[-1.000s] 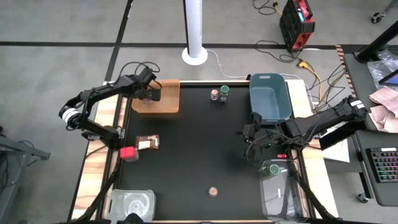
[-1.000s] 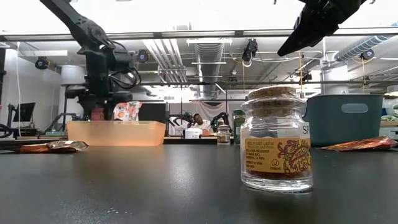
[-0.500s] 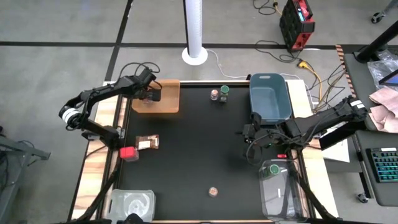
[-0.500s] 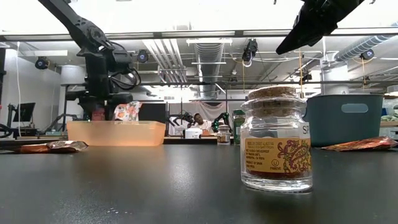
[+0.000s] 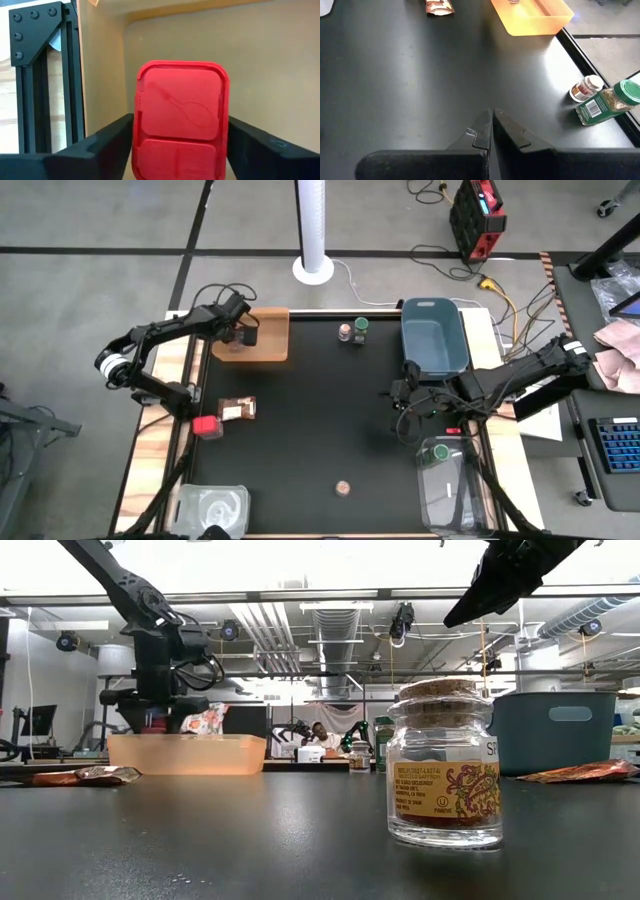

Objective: Sort spices by type
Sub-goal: Put the right red seasoning can into the orange bin, then put the left orange seasoning bag into the white bin

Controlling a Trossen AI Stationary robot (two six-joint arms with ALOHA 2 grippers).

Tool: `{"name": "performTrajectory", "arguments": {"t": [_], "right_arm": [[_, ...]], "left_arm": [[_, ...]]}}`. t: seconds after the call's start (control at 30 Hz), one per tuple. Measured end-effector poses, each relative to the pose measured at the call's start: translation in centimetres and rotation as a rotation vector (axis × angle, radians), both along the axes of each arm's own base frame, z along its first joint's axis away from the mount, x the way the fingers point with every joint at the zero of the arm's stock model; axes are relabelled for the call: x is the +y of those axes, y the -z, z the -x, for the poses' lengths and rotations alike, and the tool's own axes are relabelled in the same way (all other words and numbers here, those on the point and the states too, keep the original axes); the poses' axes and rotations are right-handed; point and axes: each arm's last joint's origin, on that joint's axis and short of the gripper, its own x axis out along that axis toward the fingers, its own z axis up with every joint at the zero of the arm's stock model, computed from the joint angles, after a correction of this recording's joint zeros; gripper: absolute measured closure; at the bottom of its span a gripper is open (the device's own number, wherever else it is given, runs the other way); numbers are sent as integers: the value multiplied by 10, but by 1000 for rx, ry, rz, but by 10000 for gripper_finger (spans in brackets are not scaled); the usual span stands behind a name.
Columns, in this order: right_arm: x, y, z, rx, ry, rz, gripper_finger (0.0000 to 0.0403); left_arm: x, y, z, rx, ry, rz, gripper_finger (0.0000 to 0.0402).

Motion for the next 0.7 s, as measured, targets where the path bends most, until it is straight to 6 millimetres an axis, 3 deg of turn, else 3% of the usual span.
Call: {"name": "performTrajectory", "arguments": {"t": [0.27, 0.7], "right_arm": [[0, 0, 0, -1, 0, 0, 394], [0, 0, 0, -1, 0, 0, 394]], "left_arm": [[0, -3, 0, 12, 23, 5, 121], [10, -46, -8, 33, 96, -9, 121]]}}
